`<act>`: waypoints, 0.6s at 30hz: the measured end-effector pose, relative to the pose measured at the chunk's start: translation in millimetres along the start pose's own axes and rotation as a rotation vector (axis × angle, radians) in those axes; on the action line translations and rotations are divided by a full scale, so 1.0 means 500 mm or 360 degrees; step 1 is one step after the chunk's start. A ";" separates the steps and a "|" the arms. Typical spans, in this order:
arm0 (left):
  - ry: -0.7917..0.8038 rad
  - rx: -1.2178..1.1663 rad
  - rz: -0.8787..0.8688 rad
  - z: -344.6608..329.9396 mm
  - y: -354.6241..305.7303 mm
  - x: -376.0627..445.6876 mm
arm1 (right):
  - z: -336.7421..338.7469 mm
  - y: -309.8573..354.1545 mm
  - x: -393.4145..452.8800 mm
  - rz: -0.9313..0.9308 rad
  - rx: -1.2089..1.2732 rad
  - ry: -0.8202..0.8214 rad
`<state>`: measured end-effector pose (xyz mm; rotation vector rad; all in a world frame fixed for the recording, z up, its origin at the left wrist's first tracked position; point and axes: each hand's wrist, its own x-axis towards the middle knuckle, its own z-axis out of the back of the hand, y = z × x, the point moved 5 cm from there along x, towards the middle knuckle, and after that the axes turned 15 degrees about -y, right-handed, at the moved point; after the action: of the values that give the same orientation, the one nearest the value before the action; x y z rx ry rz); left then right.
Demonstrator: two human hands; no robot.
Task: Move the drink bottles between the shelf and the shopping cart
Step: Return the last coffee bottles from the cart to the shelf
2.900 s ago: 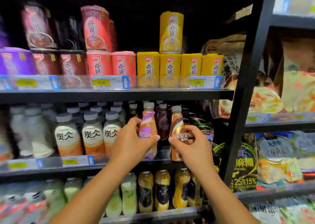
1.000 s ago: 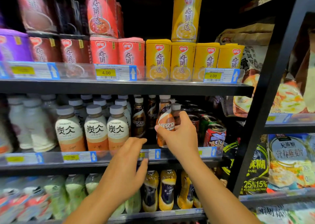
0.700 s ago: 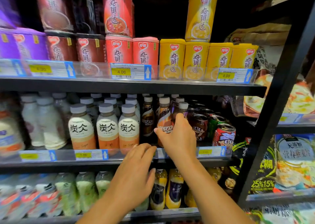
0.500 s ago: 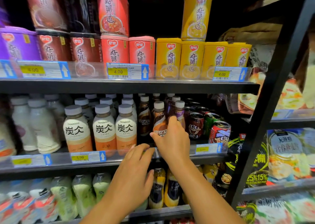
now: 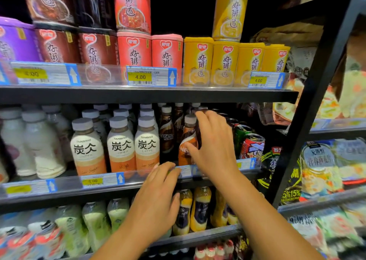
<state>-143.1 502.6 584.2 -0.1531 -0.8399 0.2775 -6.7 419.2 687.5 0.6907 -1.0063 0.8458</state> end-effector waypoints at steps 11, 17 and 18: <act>0.0031 0.0294 -0.0072 -0.013 -0.021 0.000 | -0.104 -0.015 0.051 0.0286 -0.0402 0.0276; 0.0052 0.0296 -0.0074 -0.017 -0.024 -0.005 | -0.152 -0.006 0.101 0.0334 -0.0461 0.0610; 0.0057 0.0288 -0.0075 -0.017 -0.024 -0.004 | -0.153 -0.003 0.107 0.0328 -0.0488 0.0622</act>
<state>-136.0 490.2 580.1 0.0304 -0.7777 0.3043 43.1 495.8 706.9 0.1512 -0.8338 0.9360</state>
